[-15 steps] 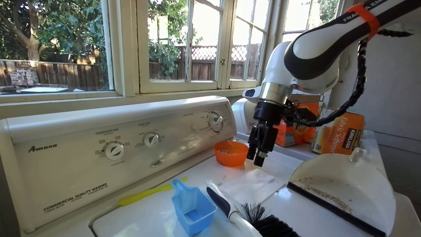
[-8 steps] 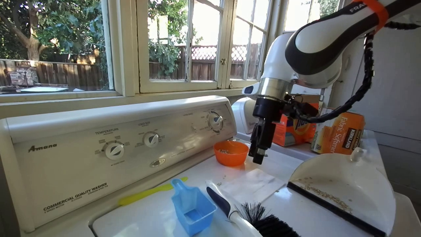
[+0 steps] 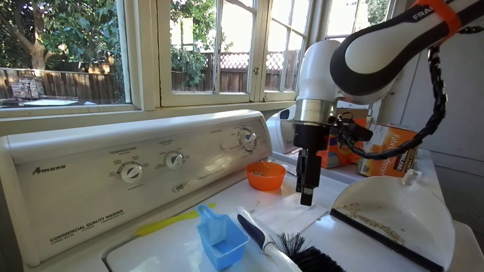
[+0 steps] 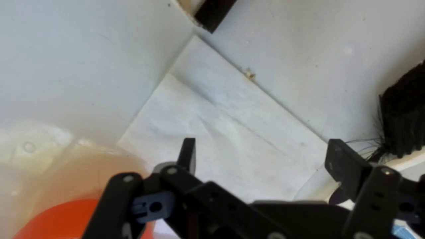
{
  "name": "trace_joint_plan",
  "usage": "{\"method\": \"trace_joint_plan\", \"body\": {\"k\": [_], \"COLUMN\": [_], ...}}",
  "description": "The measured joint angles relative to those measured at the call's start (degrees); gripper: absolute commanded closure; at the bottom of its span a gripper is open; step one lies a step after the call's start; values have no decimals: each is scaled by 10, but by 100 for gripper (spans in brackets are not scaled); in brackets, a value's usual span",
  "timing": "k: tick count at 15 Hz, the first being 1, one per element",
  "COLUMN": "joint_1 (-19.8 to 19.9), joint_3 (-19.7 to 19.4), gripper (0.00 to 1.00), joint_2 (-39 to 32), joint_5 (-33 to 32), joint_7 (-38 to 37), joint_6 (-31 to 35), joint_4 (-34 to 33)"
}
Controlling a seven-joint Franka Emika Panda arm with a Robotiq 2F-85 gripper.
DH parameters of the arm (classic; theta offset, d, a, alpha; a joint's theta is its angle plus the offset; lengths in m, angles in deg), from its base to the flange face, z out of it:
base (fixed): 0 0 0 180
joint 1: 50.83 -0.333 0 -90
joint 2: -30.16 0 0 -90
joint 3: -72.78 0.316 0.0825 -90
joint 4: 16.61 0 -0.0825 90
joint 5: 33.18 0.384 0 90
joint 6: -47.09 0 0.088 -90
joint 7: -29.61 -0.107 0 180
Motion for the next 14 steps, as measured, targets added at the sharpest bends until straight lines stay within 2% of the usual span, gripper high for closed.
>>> {"method": "trace_joint_plan", "body": {"k": [11,12,14], "joint_1": [-52,-53,-56], "joint_3": [-38,-39,-41], "gripper": [0,21,34], "joint_2": [-25,-25,-25], "joint_5": [-85,-87,-93], "joint_7": [-98,-101,-108], "joint_6": [23,23,23], "joint_4": [1,1,1]}}
